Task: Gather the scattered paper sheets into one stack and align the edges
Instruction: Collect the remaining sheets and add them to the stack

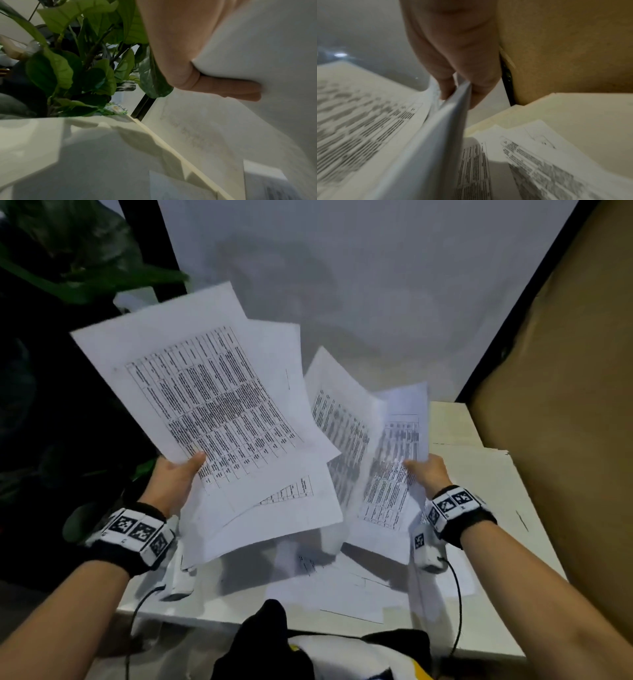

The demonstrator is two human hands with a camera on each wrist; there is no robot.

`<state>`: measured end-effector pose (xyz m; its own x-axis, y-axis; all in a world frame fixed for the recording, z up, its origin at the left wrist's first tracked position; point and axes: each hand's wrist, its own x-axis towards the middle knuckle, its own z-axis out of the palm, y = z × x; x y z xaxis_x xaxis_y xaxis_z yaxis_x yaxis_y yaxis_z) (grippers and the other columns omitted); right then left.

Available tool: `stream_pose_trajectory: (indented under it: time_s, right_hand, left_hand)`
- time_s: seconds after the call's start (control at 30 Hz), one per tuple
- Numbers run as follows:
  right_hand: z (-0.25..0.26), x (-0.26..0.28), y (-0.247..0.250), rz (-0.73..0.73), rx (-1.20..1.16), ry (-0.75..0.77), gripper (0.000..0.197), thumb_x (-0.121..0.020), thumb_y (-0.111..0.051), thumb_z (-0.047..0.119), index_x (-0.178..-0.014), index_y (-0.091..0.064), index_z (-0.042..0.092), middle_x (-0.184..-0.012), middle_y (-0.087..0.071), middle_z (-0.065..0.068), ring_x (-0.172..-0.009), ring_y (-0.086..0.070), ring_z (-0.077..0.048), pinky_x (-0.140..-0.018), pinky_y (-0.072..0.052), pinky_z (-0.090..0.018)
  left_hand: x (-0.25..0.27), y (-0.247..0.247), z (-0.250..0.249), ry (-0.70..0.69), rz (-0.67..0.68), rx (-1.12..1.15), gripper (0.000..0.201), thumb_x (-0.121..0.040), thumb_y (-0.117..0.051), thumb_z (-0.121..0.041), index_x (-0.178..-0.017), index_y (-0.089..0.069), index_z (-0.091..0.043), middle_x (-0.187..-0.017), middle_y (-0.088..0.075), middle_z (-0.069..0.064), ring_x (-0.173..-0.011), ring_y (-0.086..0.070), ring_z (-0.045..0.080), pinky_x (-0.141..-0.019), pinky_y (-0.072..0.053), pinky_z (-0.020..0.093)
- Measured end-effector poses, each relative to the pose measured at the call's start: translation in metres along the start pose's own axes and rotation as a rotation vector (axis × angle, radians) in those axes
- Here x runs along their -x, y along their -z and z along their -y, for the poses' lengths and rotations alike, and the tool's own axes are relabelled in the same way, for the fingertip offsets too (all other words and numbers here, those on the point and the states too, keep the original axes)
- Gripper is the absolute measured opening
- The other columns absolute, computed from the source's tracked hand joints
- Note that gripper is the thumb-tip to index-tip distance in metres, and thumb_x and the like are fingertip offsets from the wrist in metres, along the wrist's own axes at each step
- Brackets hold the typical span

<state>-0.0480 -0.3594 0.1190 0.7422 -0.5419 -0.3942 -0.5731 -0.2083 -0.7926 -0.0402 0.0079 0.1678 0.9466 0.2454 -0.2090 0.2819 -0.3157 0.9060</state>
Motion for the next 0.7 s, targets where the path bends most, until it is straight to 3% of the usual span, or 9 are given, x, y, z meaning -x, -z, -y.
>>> stream_pose_trajectory:
  time_s: [0.07, 0.13, 0.23, 0.33, 0.4, 0.47, 0.57, 0.63, 0.7]
  right_hand:
    - [0.003, 0.007, 0.001, 0.111, -0.092, -0.042, 0.048, -0.09, -0.053, 0.008, -0.132, -0.036, -0.008, -0.12, -0.05, -0.012, -0.112, -0.049, -0.028, -0.094, -0.038, -0.031]
    - [0.003, 0.006, 0.0, 0.21, -0.05, -0.068, 0.052, -0.09, -0.055, 0.013, -0.132, -0.033, -0.01, -0.12, -0.05, -0.012, -0.115, -0.049, -0.032, -0.088, -0.038, -0.032]
    - [-0.003, -0.009, -0.004, 0.283, 0.028, -0.06, 0.041, -0.089, -0.052, 0.008, -0.126, -0.045, -0.011, -0.097, -0.056, -0.008, -0.082, -0.054, -0.026, -0.075, -0.044, -0.033]
    - [-0.006, -0.018, -0.006, 0.266, -0.018, -0.097, 0.039, -0.086, -0.047, -0.001, -0.123, -0.045, -0.012, -0.116, -0.056, -0.027, -0.067, -0.051, -0.018, -0.066, -0.045, -0.028]
    - [-0.006, -0.023, -0.005, 0.277, -0.013, -0.127, 0.039, -0.085, -0.047, -0.002, -0.122, -0.045, -0.013, -0.129, -0.05, -0.031, -0.078, -0.057, -0.027, -0.075, -0.048, -0.034]
    - [-0.008, -0.027, -0.003, 0.307, 0.007, -0.157, 0.036, -0.084, -0.051, 0.0, -0.118, -0.049, -0.014, -0.127, -0.053, -0.03, -0.106, -0.059, -0.036, -0.092, -0.046, -0.041]
    - [-0.005, -0.019, -0.004, 0.382, -0.041, -0.199, 0.033, -0.083, -0.057, -0.001, -0.114, -0.055, -0.013, -0.114, -0.062, -0.024, -0.108, -0.058, -0.04, -0.098, -0.042, -0.056]
    - [0.003, -0.006, -0.009, 0.431, -0.078, -0.189, 0.031, -0.084, -0.055, -0.002, -0.114, -0.055, -0.012, -0.114, -0.062, -0.023, -0.108, -0.059, -0.039, -0.099, -0.042, -0.056]
    - [0.009, 0.002, -0.015, 0.488, -0.113, -0.171, 0.024, -0.087, -0.051, -0.003, -0.11, -0.057, -0.007, -0.113, -0.06, -0.022, -0.107, -0.057, -0.037, -0.1, -0.042, -0.052]
  left_hand:
    - [-0.002, -0.004, 0.008, 0.04, 0.037, -0.039, 0.06, -0.088, -0.054, -0.027, -0.116, -0.039, 0.024, -0.122, -0.045, 0.043, -0.111, -0.046, 0.056, -0.095, -0.037, 0.06]
    - [-0.004, -0.01, 0.013, 0.054, 0.055, -0.05, 0.057, -0.09, -0.052, -0.022, -0.119, -0.036, 0.024, -0.125, -0.044, 0.041, -0.115, -0.043, 0.054, -0.098, -0.034, 0.056]
    - [-0.007, -0.021, 0.019, 0.045, 0.129, 0.001, 0.045, -0.091, -0.05, -0.015, -0.129, -0.041, 0.006, -0.129, -0.051, 0.022, -0.122, -0.047, 0.039, -0.1, -0.036, 0.04]
    - [-0.018, -0.028, 0.029, 0.08, 0.182, 0.037, 0.042, -0.09, -0.05, -0.01, -0.13, -0.043, -0.001, -0.129, -0.052, 0.011, -0.118, -0.05, 0.027, -0.095, -0.035, 0.032]
    - [-0.027, -0.031, 0.035, 0.104, 0.221, 0.06, 0.043, -0.089, -0.052, -0.01, -0.131, -0.043, -0.005, -0.133, -0.051, 0.014, -0.122, -0.049, 0.031, -0.101, -0.036, 0.036]
    - [-0.035, -0.032, 0.04, 0.134, 0.272, 0.112, 0.045, -0.088, -0.054, -0.01, -0.131, -0.043, -0.009, -0.133, -0.051, 0.012, -0.122, -0.049, 0.031, -0.105, -0.036, 0.047]
    - [-0.034, -0.039, 0.035, 0.167, 0.36, 0.161, 0.045, -0.086, -0.055, -0.008, -0.13, -0.045, -0.008, -0.13, -0.053, 0.009, -0.115, -0.054, 0.029, -0.103, -0.039, 0.048]
    - [-0.031, -0.048, 0.031, 0.188, 0.43, 0.203, 0.04, -0.087, -0.053, -0.005, -0.126, -0.048, -0.008, -0.126, -0.055, 0.01, -0.101, -0.061, 0.026, -0.096, -0.045, 0.044]
    - [-0.029, -0.058, 0.029, 0.201, 0.491, 0.244, 0.034, -0.088, -0.048, -0.003, -0.122, -0.05, -0.009, -0.114, -0.061, 0.01, -0.079, -0.069, 0.016, -0.077, -0.055, 0.036]
